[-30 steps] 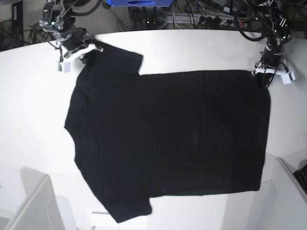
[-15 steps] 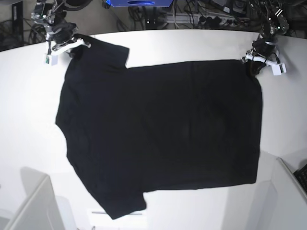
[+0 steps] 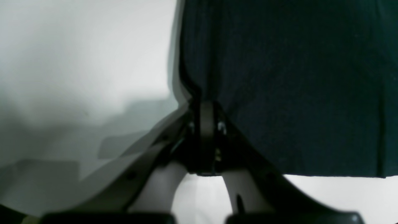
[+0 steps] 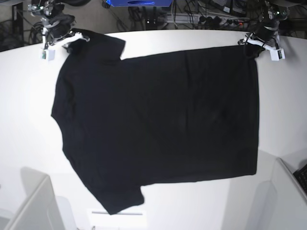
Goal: Fold the T-shirt properly
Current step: 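Lift the shoulders with both grippers and drag the shirt toward the robot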
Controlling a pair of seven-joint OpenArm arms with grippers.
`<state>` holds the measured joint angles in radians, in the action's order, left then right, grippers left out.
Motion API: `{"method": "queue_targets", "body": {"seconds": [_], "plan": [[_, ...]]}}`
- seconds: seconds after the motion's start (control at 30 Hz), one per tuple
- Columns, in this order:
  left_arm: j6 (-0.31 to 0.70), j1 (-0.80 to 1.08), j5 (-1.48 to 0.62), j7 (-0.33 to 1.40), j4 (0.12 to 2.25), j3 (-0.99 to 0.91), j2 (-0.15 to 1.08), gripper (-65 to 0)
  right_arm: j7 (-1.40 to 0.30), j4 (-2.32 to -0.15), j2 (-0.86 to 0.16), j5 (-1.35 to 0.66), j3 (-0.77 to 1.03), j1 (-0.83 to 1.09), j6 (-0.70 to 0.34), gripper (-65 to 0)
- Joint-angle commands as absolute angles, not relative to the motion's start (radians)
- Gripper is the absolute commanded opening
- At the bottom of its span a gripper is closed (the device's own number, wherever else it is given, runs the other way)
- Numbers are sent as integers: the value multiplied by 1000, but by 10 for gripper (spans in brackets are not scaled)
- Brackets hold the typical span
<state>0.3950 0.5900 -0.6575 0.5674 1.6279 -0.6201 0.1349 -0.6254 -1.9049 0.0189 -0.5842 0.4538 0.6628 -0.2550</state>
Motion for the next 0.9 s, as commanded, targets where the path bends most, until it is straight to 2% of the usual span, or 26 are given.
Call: {"method": "queue_targets", "body": {"seconds": [0.0,0.13,0.3,0.4,0.57,0.87], "plan": [[400,598,-659,564,1664,-624,137,-650,-608,-1923,7,-598,456,661,-262,-650],[398,601,-659,565,1756,-619,136,-650,-608,-1925,5,-598,461,625,-262,-650],[305,578,-667,565,1808,-613,139,-650,-608,-1942,4,-591,463,575,-260,-650],[295,549,-667,610,1816,-616,142,-650,-613,-1946,4,-591,463,541,-257,-650],[295,458,-661,739,1817,-624,142,-650,-760,-1946,-35,-591,464,440,-257,-650],[294,400,-661,753,1817,-624,143,-650,-880,-1942,-38,-591,464,298,-255,-650]]}}
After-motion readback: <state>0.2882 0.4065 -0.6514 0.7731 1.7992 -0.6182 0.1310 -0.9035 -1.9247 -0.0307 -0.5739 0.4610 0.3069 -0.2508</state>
